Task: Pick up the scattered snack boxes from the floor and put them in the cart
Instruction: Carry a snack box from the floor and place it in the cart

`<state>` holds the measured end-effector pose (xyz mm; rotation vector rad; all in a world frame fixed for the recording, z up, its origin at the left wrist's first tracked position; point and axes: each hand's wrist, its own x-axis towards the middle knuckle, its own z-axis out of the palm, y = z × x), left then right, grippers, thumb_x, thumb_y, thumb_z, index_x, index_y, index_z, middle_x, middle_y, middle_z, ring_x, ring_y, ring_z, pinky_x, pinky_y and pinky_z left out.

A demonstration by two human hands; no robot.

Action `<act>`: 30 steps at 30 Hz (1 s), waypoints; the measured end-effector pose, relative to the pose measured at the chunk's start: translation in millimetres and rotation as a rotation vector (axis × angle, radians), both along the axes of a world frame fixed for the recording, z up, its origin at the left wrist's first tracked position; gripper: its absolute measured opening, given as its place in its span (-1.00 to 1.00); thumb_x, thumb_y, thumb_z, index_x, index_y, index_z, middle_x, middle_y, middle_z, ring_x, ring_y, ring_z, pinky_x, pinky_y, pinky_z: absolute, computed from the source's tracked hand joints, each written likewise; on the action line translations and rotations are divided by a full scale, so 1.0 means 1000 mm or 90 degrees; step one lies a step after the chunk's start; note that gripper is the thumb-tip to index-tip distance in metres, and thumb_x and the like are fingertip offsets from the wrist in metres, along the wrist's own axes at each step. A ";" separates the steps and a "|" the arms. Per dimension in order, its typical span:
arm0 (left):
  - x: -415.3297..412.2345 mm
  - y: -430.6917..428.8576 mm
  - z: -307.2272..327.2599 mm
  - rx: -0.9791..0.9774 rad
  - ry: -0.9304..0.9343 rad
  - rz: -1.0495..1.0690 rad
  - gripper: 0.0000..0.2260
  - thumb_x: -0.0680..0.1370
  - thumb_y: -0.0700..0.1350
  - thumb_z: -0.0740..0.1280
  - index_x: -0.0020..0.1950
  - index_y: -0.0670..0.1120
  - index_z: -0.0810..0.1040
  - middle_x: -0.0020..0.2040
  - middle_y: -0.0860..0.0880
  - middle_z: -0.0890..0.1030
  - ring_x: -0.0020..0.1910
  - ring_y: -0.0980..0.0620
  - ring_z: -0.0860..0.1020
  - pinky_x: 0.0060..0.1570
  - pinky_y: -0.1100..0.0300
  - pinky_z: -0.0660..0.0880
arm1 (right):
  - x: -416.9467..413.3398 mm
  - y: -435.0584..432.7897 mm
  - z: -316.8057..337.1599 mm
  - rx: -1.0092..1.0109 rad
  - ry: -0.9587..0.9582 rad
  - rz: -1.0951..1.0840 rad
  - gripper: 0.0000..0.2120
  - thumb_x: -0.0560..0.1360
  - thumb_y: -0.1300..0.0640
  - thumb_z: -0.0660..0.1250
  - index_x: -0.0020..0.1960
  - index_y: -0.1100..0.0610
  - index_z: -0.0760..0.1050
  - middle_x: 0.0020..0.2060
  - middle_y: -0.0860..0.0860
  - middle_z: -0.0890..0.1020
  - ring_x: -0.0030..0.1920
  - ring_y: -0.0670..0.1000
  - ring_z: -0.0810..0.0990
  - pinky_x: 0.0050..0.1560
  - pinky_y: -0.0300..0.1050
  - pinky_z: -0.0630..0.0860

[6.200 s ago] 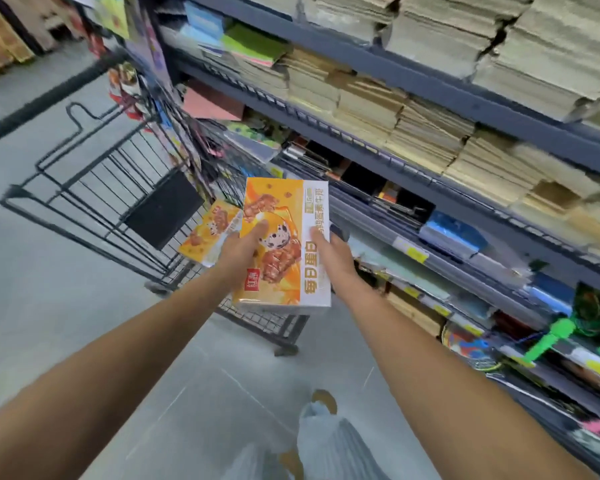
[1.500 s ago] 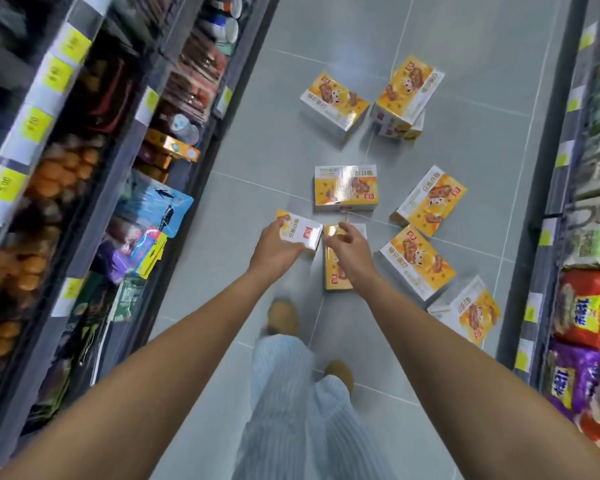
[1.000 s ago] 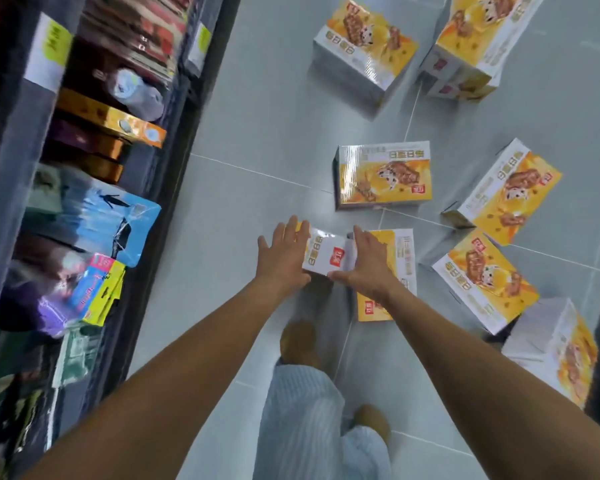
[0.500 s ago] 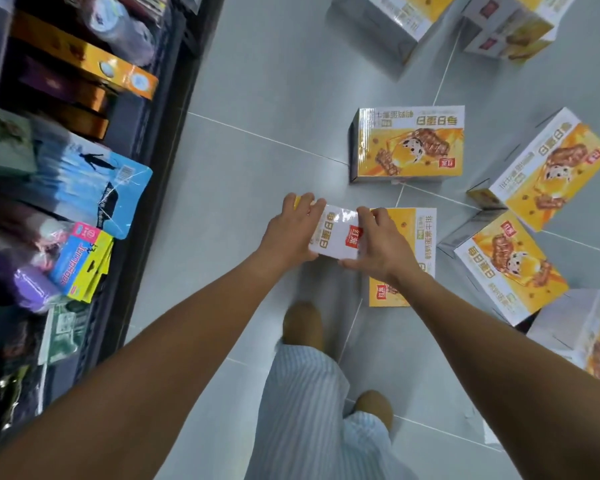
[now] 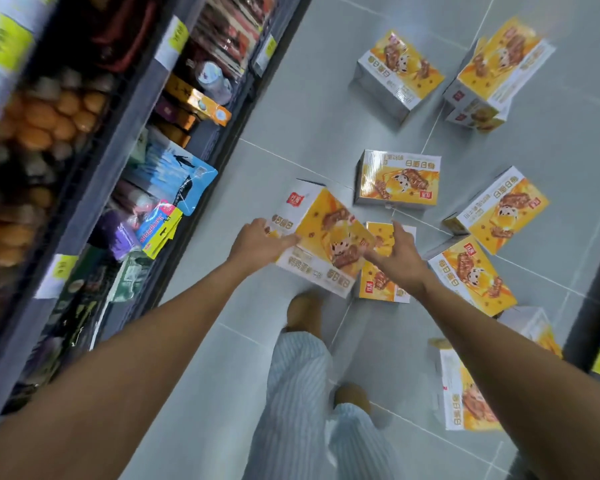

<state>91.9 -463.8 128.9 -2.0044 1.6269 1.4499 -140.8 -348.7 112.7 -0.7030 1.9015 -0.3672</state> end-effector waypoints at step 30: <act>0.310 0.415 0.251 -0.036 0.383 0.599 -0.55 0.53 0.35 0.03 0.20 0.14 0.51 0.17 0.04 0.61 0.16 0.03 0.52 0.19 0.08 0.40 | 0.277 0.194 0.284 -0.104 -0.295 0.117 -0.70 0.44 -0.06 0.44 0.07 0.09 0.54 -0.12 0.07 0.71 -0.15 0.07 0.71 0.00 0.01 0.63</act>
